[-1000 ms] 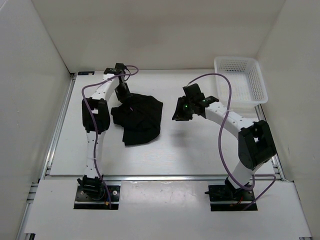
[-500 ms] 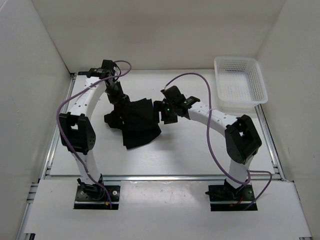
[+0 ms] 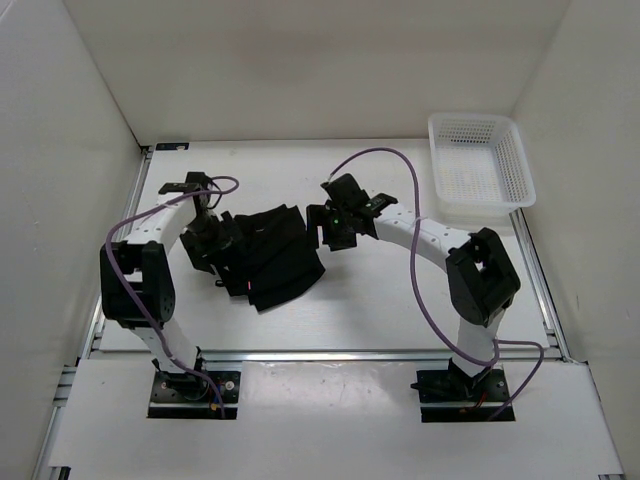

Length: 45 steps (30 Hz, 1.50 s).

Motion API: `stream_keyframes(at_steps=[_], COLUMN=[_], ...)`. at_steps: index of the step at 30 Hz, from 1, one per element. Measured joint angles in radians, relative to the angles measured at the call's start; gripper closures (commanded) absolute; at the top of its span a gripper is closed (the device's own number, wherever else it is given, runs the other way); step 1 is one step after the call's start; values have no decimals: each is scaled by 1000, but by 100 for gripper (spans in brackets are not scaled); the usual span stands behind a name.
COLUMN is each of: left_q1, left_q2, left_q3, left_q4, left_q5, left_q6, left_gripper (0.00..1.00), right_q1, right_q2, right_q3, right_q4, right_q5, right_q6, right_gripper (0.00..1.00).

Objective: Fold and stack the shorts
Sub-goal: Fold the shorts

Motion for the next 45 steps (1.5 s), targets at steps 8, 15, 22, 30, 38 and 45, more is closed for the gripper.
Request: stream_keyframes(at_steps=[8,15,22,30,38,45], left_q1=[91,93,86,75,54,51], left_q2=[2,135,137,68,-41,105], left_q3=[-114,-100,-64,-36,-45,-136], left_q4=[132,206,243,247,220,206], left_q5=[5,56,95,214,363,396], left_q6=[-6,-8,10,28,68,119], left_gripper=[0,35,90,90,76,9], right_q1=[-15,-27,-23,-19,2,76], right_q2=[96,183,188,108,-144,-150], right_q3=[57,56,-3,-80,-225,-317], right_q4=[-18,-1,59,76,80,50], right_q5=[-41,-139,-207,-124,-5,90], right_q6=[-10,-1,39,88,125,139], right_gripper=[14,27,100,100,91,22])
